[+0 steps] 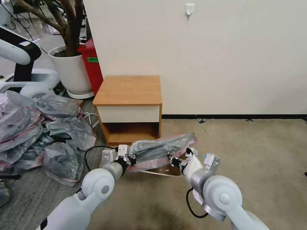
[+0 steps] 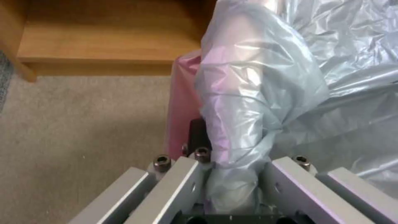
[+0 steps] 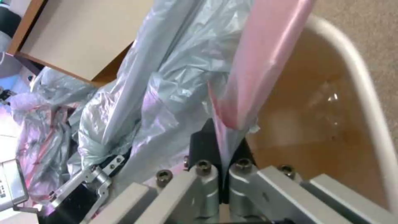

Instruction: Pick up the garbage bag from the table and place it over the trash can.

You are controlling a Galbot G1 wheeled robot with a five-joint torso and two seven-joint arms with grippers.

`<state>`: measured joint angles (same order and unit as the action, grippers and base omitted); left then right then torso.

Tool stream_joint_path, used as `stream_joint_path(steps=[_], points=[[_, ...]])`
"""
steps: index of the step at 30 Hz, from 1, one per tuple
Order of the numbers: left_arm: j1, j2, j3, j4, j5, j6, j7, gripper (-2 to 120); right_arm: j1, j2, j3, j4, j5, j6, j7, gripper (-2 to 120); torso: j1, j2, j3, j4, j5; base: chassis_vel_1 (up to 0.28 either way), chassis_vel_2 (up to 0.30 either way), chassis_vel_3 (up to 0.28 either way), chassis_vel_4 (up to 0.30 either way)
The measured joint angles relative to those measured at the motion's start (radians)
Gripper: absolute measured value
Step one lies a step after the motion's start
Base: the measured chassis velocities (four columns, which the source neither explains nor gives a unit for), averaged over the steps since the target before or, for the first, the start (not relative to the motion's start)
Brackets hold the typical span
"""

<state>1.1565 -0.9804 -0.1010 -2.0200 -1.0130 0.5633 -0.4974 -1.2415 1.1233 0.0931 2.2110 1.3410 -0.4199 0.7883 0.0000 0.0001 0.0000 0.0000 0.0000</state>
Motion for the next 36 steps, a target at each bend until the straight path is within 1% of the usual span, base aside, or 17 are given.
stream_joint_path(steps=[8, 16, 23, 36], points=[[-0.011, -0.01, -0.007, 0.019, 0.002, -0.015, 0.0, 1, -0.017, -0.014, 0.003, 0.009, -0.016, 0.011, -0.018, 0, 0.0, 0.0, 0.0, -0.0001, 0.0, 0.0, 0.0, 0.0, 0.0], [-0.041, -0.036, -0.034, 0.048, -0.014, -0.046, -0.003, 1, -0.05, -0.039, 0.024, 0.03, -0.021, 0.016, -0.029, 0, 0.0, 0.0, 0.0, 0.0, 0.0, 0.0, 0.0, 0.0, 0.0], [-0.06, -0.05, -0.045, 0.06, -0.043, -0.062, -0.03, 1, -0.076, -0.042, 0.034, 0.043, -0.027, 0.017, -0.032, 0, 0.0, 0.0, 0.0, -0.0001, 0.0001, 0.0, 0.0, 0.0, 0.0], [-0.068, -0.052, -0.066, 0.071, -0.047, -0.081, -0.034, 1, -0.111, -0.042, 0.049, 0.046, -0.045, 0.019, -0.039, 0, 0.0, 0.0, 0.0, -0.0001, 0.0, 0.0, 0.0, 0.0, 0.0]])
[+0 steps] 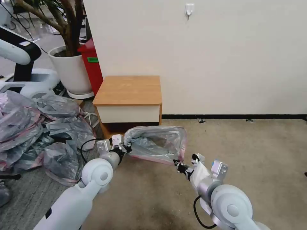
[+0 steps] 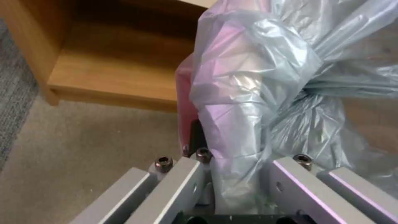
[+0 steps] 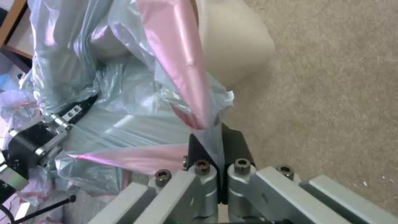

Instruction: Pick up the garbage bag from the table and place it over the trash can.

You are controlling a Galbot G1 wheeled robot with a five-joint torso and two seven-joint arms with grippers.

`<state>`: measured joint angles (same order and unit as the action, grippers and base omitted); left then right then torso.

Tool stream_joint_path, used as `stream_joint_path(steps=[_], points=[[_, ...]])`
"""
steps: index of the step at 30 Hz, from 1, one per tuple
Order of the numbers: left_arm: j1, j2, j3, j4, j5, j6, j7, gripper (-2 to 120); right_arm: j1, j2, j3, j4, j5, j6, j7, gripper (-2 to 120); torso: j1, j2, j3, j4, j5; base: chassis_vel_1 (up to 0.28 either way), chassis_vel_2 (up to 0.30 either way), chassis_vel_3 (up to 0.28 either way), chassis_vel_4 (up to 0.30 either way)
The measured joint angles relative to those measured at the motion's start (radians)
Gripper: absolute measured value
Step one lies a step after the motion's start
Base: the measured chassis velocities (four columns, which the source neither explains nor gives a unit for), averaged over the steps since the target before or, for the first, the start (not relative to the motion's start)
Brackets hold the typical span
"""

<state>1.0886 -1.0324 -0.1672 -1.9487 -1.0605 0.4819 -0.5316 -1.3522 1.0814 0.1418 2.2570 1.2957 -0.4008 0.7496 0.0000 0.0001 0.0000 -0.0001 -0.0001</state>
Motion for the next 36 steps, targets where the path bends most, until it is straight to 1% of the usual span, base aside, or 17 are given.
stream_joint_path(steps=[6, 13, 26, 27, 28, 29, 30, 31, 34, 35, 36], points=[[0.01, 0.0, -0.001, -0.004, 0.0, 0.0, -0.003, 1, 0.018, 0.002, 0.002, -0.041, -0.017, 0.007, -0.016, 0, 0.0, 0.0, 0.0, 0.0, 0.0, 0.0, 0.0, 0.0, 0.0], [0.044, 0.017, -0.002, -0.025, 0.001, 0.015, -0.003, 1, 0.033, -0.003, 0.005, -0.098, -0.045, 0.021, -0.037, 0, 0.0, 0.0, 0.0, 0.0001, 0.0001, 0.0, 0.0, 0.0, 0.0], [0.093, 0.017, -0.007, -0.056, 0.004, 0.038, -0.003, 1, 0.045, -0.008, 0.003, -0.15, -0.083, 0.021, -0.051, 0, 0.0, 0.0, 0.0, 0.0001, 0.0001, 0.0, 0.0, 0.0, 0.0], [0.093, 0.018, -0.015, -0.053, 0.013, 0.037, -0.014, 1, 0.044, -0.016, 0.007, -0.159, -0.102, 0.025, -0.044, 7, 0.0, 0.0, 0.0, 0.0001, 0.0, 0.0, 0.0, 0.0, 0.0], [0.093, 0.018, -0.015, -0.053, 0.013, 0.037, -0.014, 1, 0.044, -0.016, 0.007, -0.159, -0.102, 0.025, -0.044, 7, 0.0, 0.0, 0.0, 0.0001, 0.0, 0.0, 0.0, 0.0, 0.0], [0.093, 0.019, -0.015, -0.051, 0.013, 0.037, -0.015, 1, 0.039, -0.021, 0.005, -0.156, -0.109, 0.026, -0.044, 11, 0.0, 0.0, 0.0, 0.0002, 0.0003, 0.0, 0.0, 0.0, 0.0], [0.093, 0.019, -0.013, -0.05, 0.012, 0.037, -0.015, 1, 0.036, -0.025, 0.001, -0.152, -0.122, 0.026, -0.044, 14, 0.0, 0.0, 0.0, 0.0001, -0.0003, 0.0, 0.0, 0.0, 0.0], [0.093, 0.019, -0.013, -0.05, 0.012, 0.037, -0.015, 1, 0.036, -0.025, 0.001, -0.152, -0.122, 0.026, -0.044, 14, 0.0, 0.0, 0.0, 0.0001, -0.0003, 0.0, 0.0, 0.0, 0.0], [0.09, 0.016, -0.01, -0.049, 0.011, 0.038, -0.013, 1, 0.029, -0.032, -0.01, -0.146, -0.156, 0.034, -0.045, 28, 0.0, 0.0, 0.0, 0.0001, 0.0001, 0.0, 0.0, 0.0, 0.0], [0.09, 0.016, -0.01, -0.049, 0.011, 0.038, -0.013, 1, 0.029, -0.032, -0.01, -0.146, -0.156, 0.034, -0.045, 28, 0.0, 0.0, 0.0, 0.0001, 0.0001, 0.0, 0.0, 0.0, 0.0], [0.088, 0.016, -0.008, -0.048, 0.011, 0.038, -0.012, 1, 0.026, -0.033, -0.012, -0.141, -0.163, 0.034, -0.046, 32, 0.0, 0.0, 0.0, 0.0001, 0.0, 0.0, 0.0, 0.0, 0.0]])
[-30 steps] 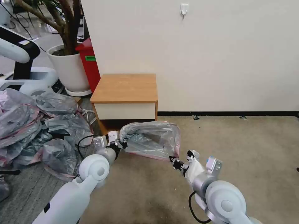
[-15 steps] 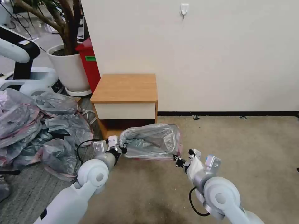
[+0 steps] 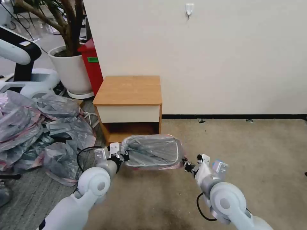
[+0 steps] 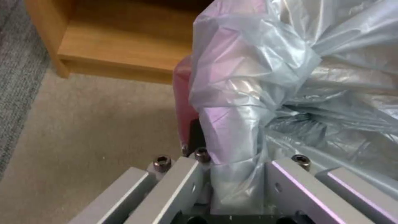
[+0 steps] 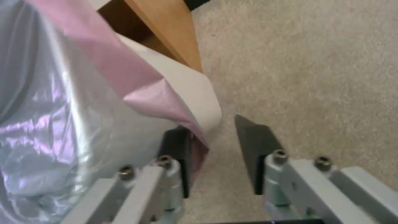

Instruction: Pick up the garbage bag from the table and place it over the trash can.

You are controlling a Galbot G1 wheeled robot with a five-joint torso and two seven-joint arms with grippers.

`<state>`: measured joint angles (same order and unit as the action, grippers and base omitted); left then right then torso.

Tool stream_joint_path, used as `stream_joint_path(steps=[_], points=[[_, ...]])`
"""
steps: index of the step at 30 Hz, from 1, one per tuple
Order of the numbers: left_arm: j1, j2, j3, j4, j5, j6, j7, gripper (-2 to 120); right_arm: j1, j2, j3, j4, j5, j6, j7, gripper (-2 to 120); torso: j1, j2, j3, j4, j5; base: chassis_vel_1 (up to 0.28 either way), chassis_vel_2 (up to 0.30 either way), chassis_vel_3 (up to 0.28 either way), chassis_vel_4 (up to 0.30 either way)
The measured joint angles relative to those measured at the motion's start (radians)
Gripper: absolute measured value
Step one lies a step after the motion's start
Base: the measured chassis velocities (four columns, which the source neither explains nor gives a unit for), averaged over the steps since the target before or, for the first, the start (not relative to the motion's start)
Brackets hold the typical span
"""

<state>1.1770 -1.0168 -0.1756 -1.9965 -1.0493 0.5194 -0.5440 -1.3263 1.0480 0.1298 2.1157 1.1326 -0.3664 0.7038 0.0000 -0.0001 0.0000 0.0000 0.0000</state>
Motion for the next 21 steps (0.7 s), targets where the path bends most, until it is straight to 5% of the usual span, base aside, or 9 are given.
stream_joint_path(steps=[10, 21], points=[[-0.023, 0.017, 0.018, 0.031, 0.001, -0.001, 0.007, 1, -0.033, -0.056, 0.009, 0.062, -0.05, 0.009, -0.021, 68, 0.0, 0.0, 0.0, 0.0, 0.0, 0.0, 0.0, 0.0, 0.0], [-0.029, 0.064, 0.023, 0.033, -0.002, -0.002, 0.052, 1, -0.013, -0.132, 0.034, 0.095, 0.073, 0.012, -0.133, 80, 0.0, 0.0, 0.0, 0.0, 0.0, 0.0, 0.0, 0.0, 0.0]])
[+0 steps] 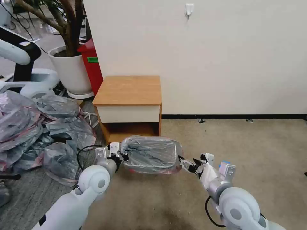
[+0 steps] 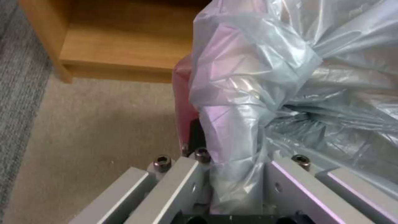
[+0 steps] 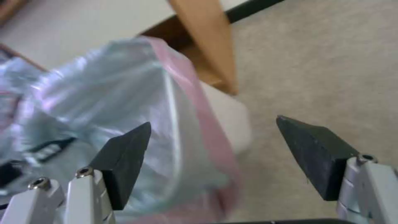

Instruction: Pick up the garbage bag from the table and place it over the trash can.

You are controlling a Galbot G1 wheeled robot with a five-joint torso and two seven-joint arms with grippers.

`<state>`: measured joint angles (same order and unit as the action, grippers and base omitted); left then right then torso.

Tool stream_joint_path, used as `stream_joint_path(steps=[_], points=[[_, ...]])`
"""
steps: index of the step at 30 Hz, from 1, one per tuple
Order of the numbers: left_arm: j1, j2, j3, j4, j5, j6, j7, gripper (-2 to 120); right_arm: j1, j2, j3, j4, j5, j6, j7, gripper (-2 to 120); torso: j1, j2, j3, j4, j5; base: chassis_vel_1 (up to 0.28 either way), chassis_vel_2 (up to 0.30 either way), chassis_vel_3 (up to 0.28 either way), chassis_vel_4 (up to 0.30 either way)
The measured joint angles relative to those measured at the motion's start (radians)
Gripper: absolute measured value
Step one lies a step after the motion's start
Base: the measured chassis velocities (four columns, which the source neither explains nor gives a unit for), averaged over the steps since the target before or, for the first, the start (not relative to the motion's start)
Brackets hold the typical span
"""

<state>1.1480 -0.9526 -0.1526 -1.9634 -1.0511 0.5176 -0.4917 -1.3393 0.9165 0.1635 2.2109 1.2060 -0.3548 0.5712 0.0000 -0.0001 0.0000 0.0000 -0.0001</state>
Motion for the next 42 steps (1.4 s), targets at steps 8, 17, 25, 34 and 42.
stream_joint_path(steps=[8, 17, 25, 34, 42], points=[[0.012, 0.061, -0.033, -0.012, -0.003, -0.004, 0.082, 1, -0.001, -0.048, 0.033, -0.035, 0.049, 0.026, -0.204, 72, 0.0, 0.0, 0.0, 0.0, -0.0001, 0.0, 0.0, 0.0, 0.0], [0.024, 0.129, -0.092, -0.02, -0.022, -0.02, 0.164, 1, -0.015, -0.079, 0.049, -0.116, 0.012, 0.093, -0.517, 60, 0.0, 0.0, 0.0, 0.0, 0.0001, 0.0, 0.0, 0.0, 0.0], [0.027, 0.14, -0.101, -0.034, -0.029, -0.021, 0.165, 1, -0.003, -0.079, 0.035, -0.129, 0.0, 0.093, -0.539, 54, 0.0, 0.0, 0.0, 0.0, 0.0, 0.0, 0.0, 0.0, 0.0], [0.03, 0.15, -0.107, -0.048, -0.031, -0.022, 0.165, 1, 0.001, -0.083, 0.039, -0.133, -0.003, 0.096, -0.536, 37, 0.0, 0.0, 0.0, 0.0, 0.0, 0.0, 0.0, 0.0, 0.0], [0.047, 0.152, -0.123, -0.07, -0.035, -0.022, 0.164, 1, 0.002, -0.078, 0.036, -0.138, -0.019, 0.112, -0.536, 7, 0.0, 0.0, 0.0, 0.0, 0.0001, 0.0, 0.0, 0.0, 0.0]])
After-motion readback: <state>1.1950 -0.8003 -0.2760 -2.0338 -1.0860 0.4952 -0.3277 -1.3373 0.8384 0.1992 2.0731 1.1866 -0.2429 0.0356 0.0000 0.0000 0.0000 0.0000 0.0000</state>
